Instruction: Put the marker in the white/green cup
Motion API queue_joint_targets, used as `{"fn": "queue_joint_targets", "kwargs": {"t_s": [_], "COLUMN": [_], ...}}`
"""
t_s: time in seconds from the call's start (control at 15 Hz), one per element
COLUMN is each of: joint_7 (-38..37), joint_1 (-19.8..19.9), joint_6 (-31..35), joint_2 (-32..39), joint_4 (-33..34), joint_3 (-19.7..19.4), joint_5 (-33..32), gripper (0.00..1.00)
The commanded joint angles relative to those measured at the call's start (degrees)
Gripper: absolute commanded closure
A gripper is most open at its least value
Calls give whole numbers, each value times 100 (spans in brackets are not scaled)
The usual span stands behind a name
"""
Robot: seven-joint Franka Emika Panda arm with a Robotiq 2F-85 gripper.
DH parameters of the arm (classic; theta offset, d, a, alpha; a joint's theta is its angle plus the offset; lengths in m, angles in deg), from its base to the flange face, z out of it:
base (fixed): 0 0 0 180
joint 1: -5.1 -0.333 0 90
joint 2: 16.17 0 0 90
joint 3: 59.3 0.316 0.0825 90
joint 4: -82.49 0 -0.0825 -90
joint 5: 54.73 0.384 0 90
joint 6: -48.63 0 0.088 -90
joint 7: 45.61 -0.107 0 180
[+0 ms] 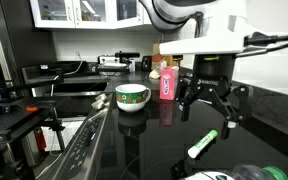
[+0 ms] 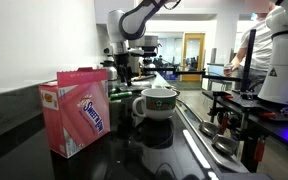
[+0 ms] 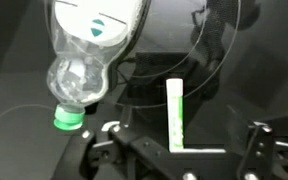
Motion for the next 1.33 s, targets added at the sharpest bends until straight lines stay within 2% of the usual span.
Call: {"fn": "queue_joint_targets", "kwargs": {"t_s": [0.0, 0.13, 0.2, 0.27, 0.33, 0.4, 0.53, 0.6, 0.67, 0.73, 0.8, 0.87, 0.93, 1.27], "joint_7": [8, -30, 4, 10, 2, -10, 6, 51, 59, 69, 109, 147, 146, 142], "joint_1": [-9, -53, -48, -48, -64, -76, -103, -103, -107, -113, -103, -88, -93, -112], "joint_6": [-495, -617, -695, -742, -817, -845, -901, -929, -932, -927, -971, -986, -975, -1049], "joint_2": [303, 443, 529, 617, 674, 745, 853, 896, 943, 956, 965, 964, 956, 935], "joint_4": [403, 544, 644, 750, 839, 919, 1048, 1098, 1148, 1155, 1169, 1162, 1154, 1186], "joint_3": [-6, -47, -36, -36, -47, -57, -62, -43, -36, -27, 3, 34, 44, 82], "joint_5": [-281, -434, -489, -536, -587, -646, -755, -782, -813, -838, -825, -799, -795, -762], "gripper": [3, 5, 12, 13, 19, 17, 22, 29, 31, 37, 51, 59, 62, 99]}}
